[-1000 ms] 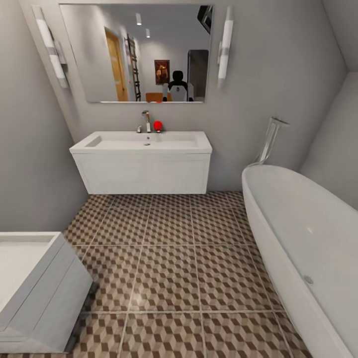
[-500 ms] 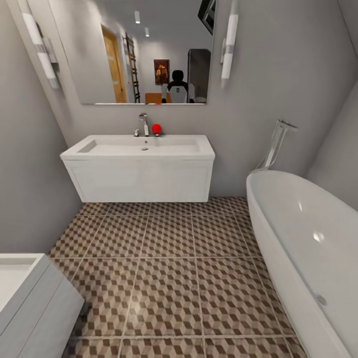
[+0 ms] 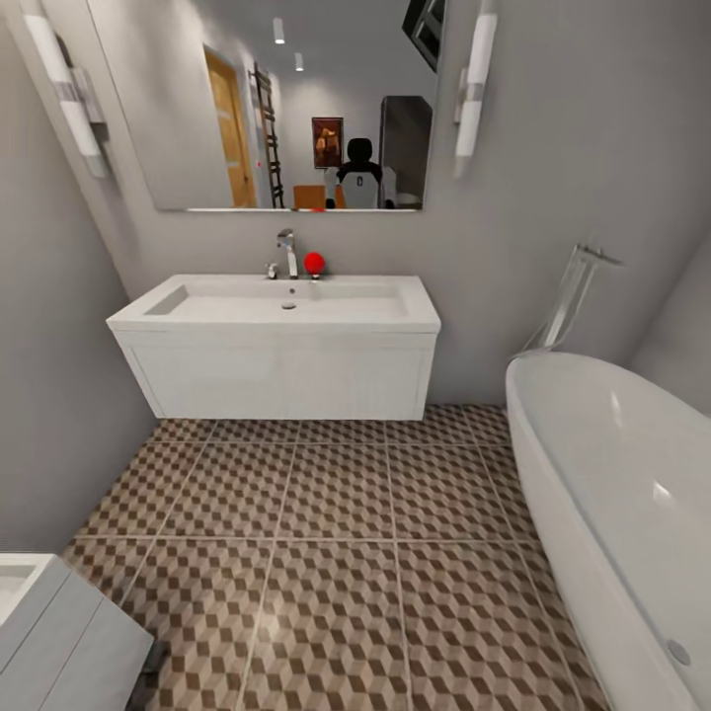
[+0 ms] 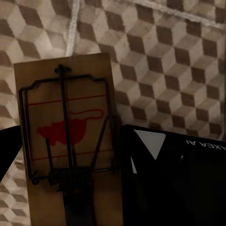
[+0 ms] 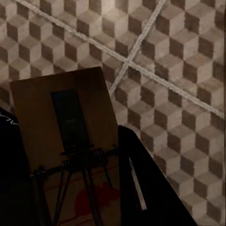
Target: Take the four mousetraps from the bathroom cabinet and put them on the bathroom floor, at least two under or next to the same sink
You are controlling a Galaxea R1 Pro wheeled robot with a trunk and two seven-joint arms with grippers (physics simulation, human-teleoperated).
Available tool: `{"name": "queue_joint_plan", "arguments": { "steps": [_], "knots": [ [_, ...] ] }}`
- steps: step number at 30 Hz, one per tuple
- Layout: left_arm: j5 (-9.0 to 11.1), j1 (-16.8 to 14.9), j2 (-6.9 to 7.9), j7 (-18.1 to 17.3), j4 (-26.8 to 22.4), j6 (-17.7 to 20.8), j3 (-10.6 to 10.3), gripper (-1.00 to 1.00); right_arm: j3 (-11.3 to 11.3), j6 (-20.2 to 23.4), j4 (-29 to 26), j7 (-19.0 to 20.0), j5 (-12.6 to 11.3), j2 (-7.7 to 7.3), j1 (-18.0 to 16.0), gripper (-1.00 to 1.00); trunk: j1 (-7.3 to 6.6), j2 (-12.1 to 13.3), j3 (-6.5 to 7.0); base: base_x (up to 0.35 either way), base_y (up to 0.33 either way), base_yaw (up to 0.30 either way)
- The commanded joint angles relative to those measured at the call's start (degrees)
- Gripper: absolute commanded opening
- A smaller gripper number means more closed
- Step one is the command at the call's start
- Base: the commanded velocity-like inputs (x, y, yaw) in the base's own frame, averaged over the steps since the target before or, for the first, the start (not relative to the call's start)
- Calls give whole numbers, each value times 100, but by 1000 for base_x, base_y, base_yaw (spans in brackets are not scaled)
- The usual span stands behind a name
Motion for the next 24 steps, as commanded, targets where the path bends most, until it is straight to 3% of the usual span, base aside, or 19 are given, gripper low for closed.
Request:
{"name": "queue_joint_plan", "arguments": {
  "steps": [1,9,24],
  "knots": [
    [28,-8,1,-18,12,8,-8,-100,45,-13,1,25,-62,-2,-2,-100,3,-2,-5,332,0,231],
    [28,-8,1,-16,12,8,-8,-100,45,-10,1,26,-62,-2,-2,-100,3,-2,-5,332,0,240],
    [28,-8,1,-22,12,8,-8,-100,45,-23,1,23,-70,-11,-3,-100,3,-2,-5,332,0,12]
  ]
}}
